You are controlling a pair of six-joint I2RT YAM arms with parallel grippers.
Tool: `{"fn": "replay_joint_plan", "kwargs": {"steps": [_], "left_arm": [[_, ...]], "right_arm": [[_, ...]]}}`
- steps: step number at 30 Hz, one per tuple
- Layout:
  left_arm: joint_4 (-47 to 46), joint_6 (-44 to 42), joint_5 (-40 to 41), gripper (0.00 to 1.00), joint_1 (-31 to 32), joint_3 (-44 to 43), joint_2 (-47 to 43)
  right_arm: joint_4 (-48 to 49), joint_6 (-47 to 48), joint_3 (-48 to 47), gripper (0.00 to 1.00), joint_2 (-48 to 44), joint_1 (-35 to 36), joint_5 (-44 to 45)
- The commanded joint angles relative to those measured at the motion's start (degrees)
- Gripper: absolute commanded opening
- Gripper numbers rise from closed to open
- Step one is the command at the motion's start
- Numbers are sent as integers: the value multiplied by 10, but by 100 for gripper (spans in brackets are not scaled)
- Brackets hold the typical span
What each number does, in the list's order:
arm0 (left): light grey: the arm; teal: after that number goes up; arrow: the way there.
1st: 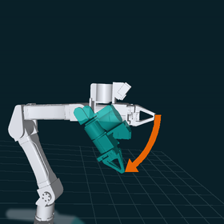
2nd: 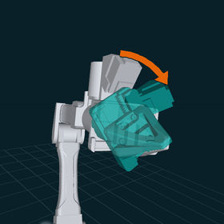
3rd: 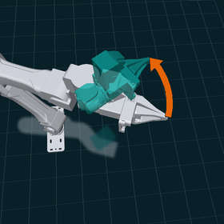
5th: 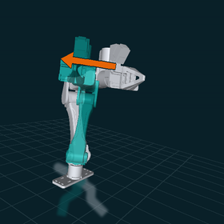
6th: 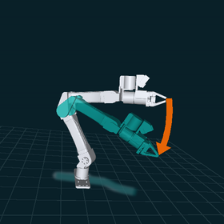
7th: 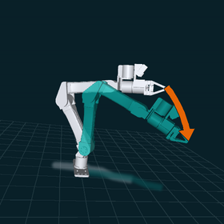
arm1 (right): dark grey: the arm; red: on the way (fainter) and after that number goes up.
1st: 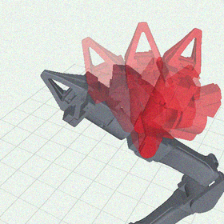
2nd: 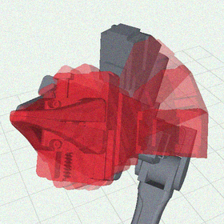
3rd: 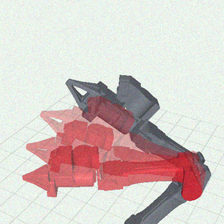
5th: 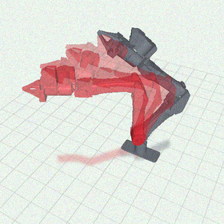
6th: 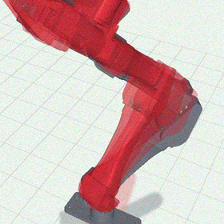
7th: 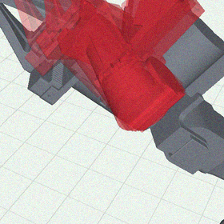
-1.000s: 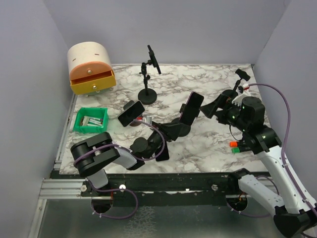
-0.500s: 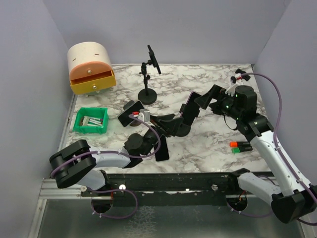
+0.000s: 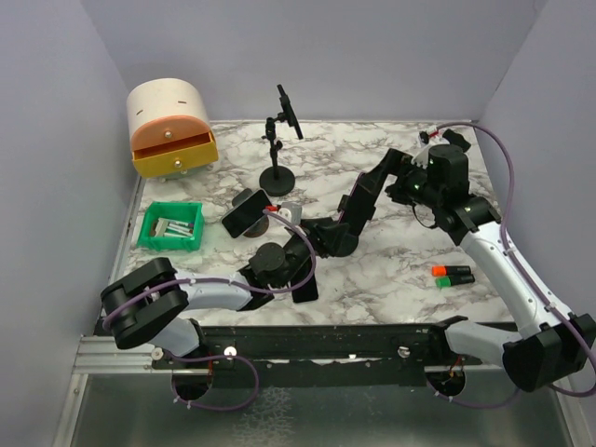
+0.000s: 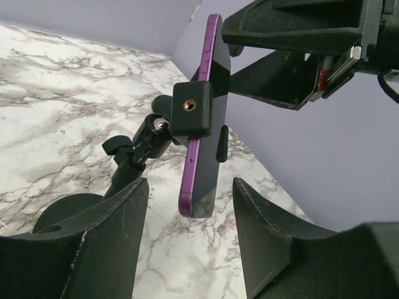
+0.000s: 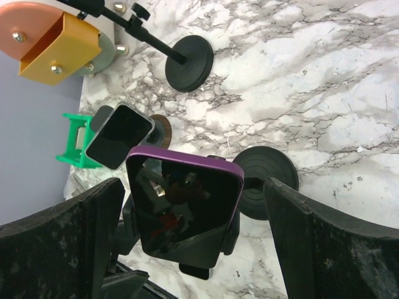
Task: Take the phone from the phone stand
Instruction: Move the phone stand with the phone to the center of the board, then adjust the phone stand with the phone at the center of the board.
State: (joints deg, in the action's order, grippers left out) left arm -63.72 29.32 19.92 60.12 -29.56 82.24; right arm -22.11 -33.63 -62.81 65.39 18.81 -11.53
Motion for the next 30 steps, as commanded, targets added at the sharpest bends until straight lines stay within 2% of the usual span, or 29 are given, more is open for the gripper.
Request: {"fn": "replay_joint_plan", "kwargs": {"steps": [1, 5, 17, 23, 30], "left_arm": [[12, -14, -11, 55, -8, -17, 14], [12, -16, -12, 47, -12, -22, 21], [-9, -4, -20, 28, -21, -25, 54], [-32, 9, -24, 24, -22, -24, 76], [-57, 23, -27, 22, -25, -21, 99]], "right_arm": [[-11, 18, -32, 98, 23, 9, -20], [-18, 26, -47, 94, 39, 17, -18], [-53, 60, -80, 71, 62, 49, 25], [-73, 80, -95, 64, 70, 77, 69], [-89, 95, -102, 64, 73, 103, 112]]}}
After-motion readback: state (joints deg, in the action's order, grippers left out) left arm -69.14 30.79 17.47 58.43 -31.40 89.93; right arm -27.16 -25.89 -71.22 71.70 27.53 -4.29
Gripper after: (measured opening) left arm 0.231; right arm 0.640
